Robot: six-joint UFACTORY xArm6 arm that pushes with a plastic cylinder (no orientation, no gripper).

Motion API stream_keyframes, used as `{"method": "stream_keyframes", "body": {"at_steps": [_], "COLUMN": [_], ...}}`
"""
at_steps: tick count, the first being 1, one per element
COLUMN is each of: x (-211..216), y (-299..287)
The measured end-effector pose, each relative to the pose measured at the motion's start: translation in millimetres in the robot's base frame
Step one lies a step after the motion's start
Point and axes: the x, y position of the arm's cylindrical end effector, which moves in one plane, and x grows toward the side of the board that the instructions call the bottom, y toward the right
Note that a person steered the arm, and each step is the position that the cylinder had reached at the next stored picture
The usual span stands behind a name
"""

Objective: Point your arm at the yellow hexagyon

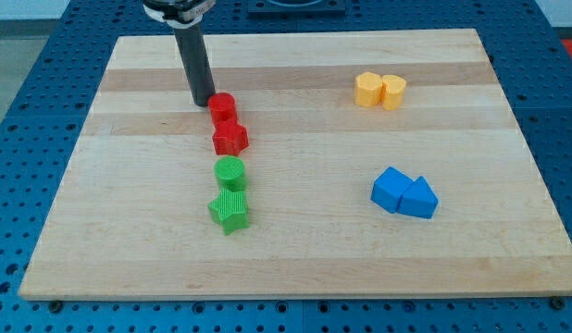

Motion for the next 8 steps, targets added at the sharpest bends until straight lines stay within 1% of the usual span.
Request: {"method": "stream_keyframes", "body": {"at_steps": [1,2,3,4,5,8], "x": [-45,-55,-21,-12,18,18], "y": [24,88,134,135,135,135]}}
